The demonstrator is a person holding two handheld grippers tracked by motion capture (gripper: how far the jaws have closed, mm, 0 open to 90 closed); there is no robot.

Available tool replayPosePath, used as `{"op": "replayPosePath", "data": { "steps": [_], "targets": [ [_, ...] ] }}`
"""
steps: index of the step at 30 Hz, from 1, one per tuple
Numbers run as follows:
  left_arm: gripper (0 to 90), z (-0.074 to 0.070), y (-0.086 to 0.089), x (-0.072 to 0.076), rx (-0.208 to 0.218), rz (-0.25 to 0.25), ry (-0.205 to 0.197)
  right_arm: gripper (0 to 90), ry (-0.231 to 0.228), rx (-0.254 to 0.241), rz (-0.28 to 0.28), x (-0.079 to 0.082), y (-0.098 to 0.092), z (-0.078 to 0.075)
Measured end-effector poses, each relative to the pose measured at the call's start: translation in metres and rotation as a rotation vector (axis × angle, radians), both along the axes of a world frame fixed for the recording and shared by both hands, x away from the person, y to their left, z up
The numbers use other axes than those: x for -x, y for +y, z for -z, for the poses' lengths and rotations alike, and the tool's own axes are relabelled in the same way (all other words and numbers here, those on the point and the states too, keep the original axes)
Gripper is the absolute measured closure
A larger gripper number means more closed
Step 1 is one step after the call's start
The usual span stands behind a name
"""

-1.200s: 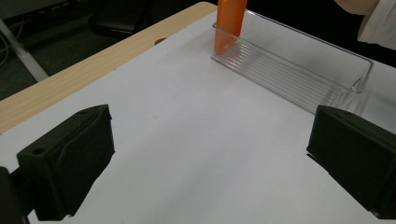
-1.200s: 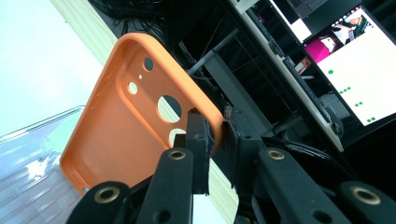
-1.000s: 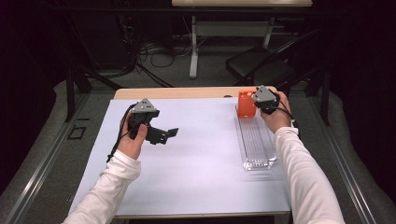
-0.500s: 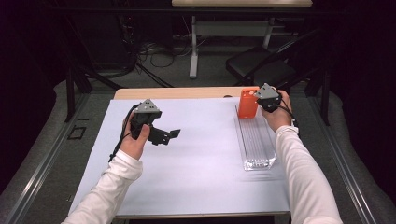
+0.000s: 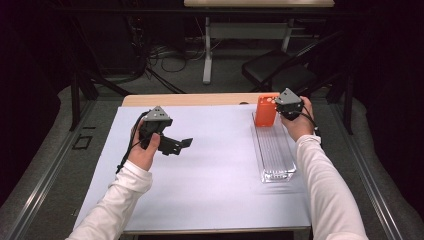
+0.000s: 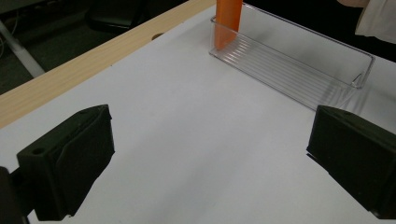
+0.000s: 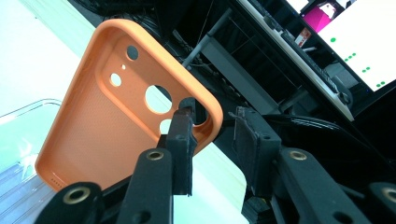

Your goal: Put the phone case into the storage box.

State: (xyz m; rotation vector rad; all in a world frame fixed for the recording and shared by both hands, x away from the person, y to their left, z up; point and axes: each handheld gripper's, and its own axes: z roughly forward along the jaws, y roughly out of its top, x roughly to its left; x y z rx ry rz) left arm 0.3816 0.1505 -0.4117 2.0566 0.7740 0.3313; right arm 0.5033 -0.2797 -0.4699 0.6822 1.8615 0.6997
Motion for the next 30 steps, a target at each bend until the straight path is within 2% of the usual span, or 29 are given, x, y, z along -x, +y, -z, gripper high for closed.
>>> {"op": "replayPosePath", "data": {
  "steps": [7, 14, 19, 30],
  "targets": [
    [0.4, 0.0007, -0.0004, -0.0011, 0.002, -0.003, 0.004, 62.5, 0.018, -0.019, -0.003, 0.0027, -0.0023, -0.0012],
    [0.5, 0.0017, -0.0016, -0.0014, 0.004, 0.000, 0.008, 61.9, 0.008, -0.016, 0.015, 0.0024, -0.0006, -0.0033],
    [0.5, 0.0012, -0.0008, -0.0012, 0.001, 0.003, 0.005, 59.6, 0.018, -0.029, 0.021, 0.0013, -0.0013, -0.0020],
    [0.5, 0.0015, 0.0000, -0.0014, 0.013, -0.003, 0.007, 58.8, 0.036, -0.021, 0.020, 0.0013, -0.0008, 0.0000]
  ]
}}
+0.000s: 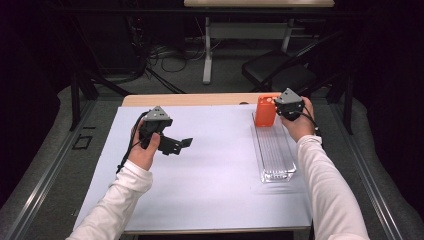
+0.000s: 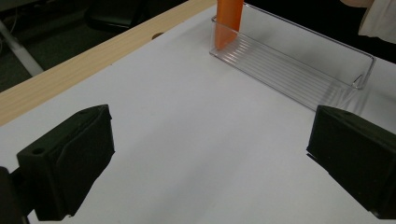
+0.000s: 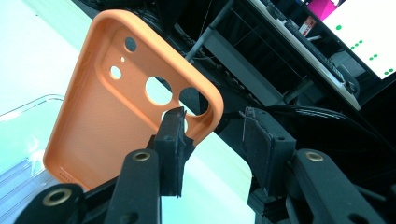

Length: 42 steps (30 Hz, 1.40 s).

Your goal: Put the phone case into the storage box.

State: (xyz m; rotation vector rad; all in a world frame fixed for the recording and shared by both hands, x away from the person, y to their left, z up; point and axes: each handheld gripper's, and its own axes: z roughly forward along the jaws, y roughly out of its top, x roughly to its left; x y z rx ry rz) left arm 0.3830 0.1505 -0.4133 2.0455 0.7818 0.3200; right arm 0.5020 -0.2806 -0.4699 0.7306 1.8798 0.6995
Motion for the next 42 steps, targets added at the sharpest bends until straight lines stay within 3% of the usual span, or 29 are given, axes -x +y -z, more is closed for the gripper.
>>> {"op": "replayPosePath", "data": {
  "steps": [19, 24, 26, 29, 42],
  "targets": [
    [0.5, 0.001, 0.003, -0.006, 0.029, 0.006, 0.002, 50.8, 0.002, -0.001, -0.018, 0.010, 0.004, -0.008],
    [0.5, 0.001, 0.002, -0.008, 0.041, 0.015, 0.006, 47.6, -0.013, -0.028, -0.032, 0.015, 0.005, -0.013],
    [0.5, 0.001, 0.002, -0.009, 0.044, 0.019, 0.005, 47.5, 0.008, -0.052, -0.033, 0.016, 0.007, -0.015],
    [0.5, 0.001, 0.001, -0.009, 0.048, 0.021, 0.005, 46.2, 0.015, -0.027, -0.033, 0.018, 0.008, -0.016],
    [0.5, -0.002, 0.001, -0.013, 0.049, 0.026, 0.014, 28.0, 0.031, -0.050, -0.019, 0.028, 0.016, -0.031]
  ]
}}
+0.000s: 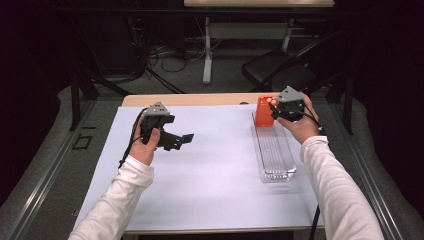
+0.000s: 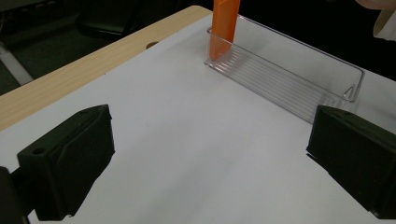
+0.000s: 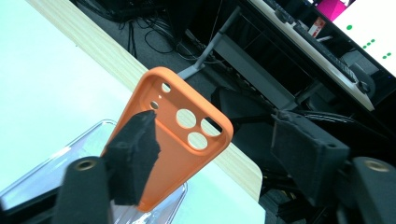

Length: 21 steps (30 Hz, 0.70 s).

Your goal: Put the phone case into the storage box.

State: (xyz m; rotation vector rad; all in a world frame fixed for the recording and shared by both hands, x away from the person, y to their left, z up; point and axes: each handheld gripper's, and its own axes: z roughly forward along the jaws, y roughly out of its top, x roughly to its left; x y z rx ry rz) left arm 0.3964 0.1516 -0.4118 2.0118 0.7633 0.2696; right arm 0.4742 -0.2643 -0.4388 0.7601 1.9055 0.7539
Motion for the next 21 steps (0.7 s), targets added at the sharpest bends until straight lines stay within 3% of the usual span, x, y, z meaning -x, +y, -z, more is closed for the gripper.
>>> {"op": "replayPosePath", "data": {
  "steps": [7, 13, 21],
  "targets": [
    [0.5, 0.000, 0.004, -0.005, 0.027, 0.003, 0.009, 16.0, 0.027, -0.052, -0.006, 0.010, 0.005, -0.010],
    [0.5, -0.001, 0.006, -0.006, 0.045, 0.004, 0.015, 13.3, 0.067, -0.157, -0.051, 0.020, 0.008, -0.022],
    [0.5, -0.004, 0.010, -0.003, 0.056, 0.003, 0.007, 0.0, 0.139, -0.191, -0.083, 0.033, 0.015, -0.030]
  ]
}}
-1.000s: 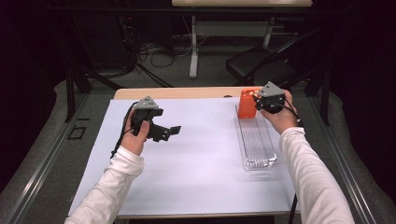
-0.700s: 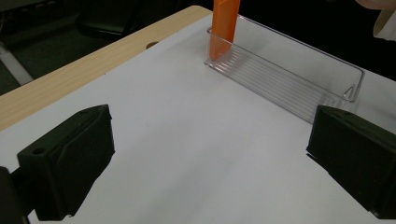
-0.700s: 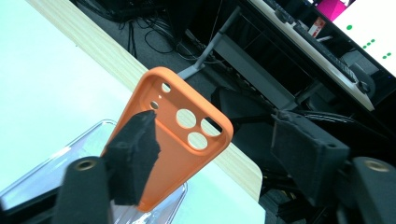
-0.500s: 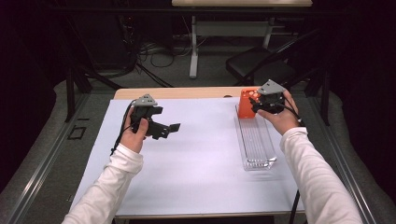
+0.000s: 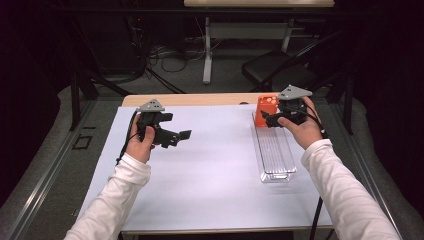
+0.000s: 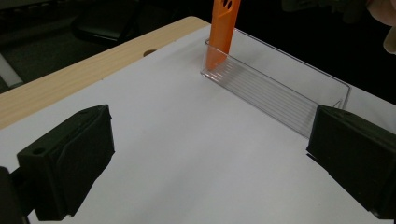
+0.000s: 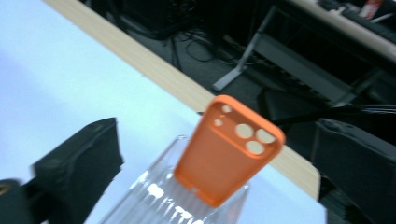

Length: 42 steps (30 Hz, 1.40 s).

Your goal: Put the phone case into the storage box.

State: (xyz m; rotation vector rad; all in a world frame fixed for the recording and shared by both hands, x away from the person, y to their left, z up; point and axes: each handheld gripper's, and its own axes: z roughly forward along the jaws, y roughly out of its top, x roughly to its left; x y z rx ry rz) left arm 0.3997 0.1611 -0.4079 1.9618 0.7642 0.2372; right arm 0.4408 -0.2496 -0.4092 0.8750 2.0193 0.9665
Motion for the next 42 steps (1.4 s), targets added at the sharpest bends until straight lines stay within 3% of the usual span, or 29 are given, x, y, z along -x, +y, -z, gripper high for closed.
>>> {"op": "replayPosePath", "data": {
  "steps": [10, 14, 20, 28, 37, 42],
  "targets": [
    [0.5, 0.002, 0.004, 0.008, 0.005, 0.013, -0.010, 0.0, 0.032, -0.075, -0.040, 0.029, 0.008, -0.003],
    [0.5, 0.002, 0.008, 0.012, 0.003, 0.017, -0.016, 0.0, 0.047, -0.126, -0.052, 0.040, 0.012, -0.004],
    [0.4, 0.000, 0.014, 0.017, 0.005, 0.023, -0.026, 0.0, 0.050, -0.136, -0.066, 0.056, 0.018, -0.008],
    [0.5, -0.002, 0.020, 0.027, -0.005, 0.046, -0.034, 0.0, 0.057, -0.183, -0.066, 0.077, 0.017, -0.013],
    [0.5, 0.004, 0.029, 0.043, -0.014, 0.034, -0.033, 0.0, 0.062, -0.213, -0.053, 0.106, 0.008, -0.005],
    [0.5, 0.011, 0.035, 0.054, 0.006, 0.025, -0.038, 0.0, 0.091, -0.238, -0.065, 0.123, 0.006, 0.003]
  ]
}}
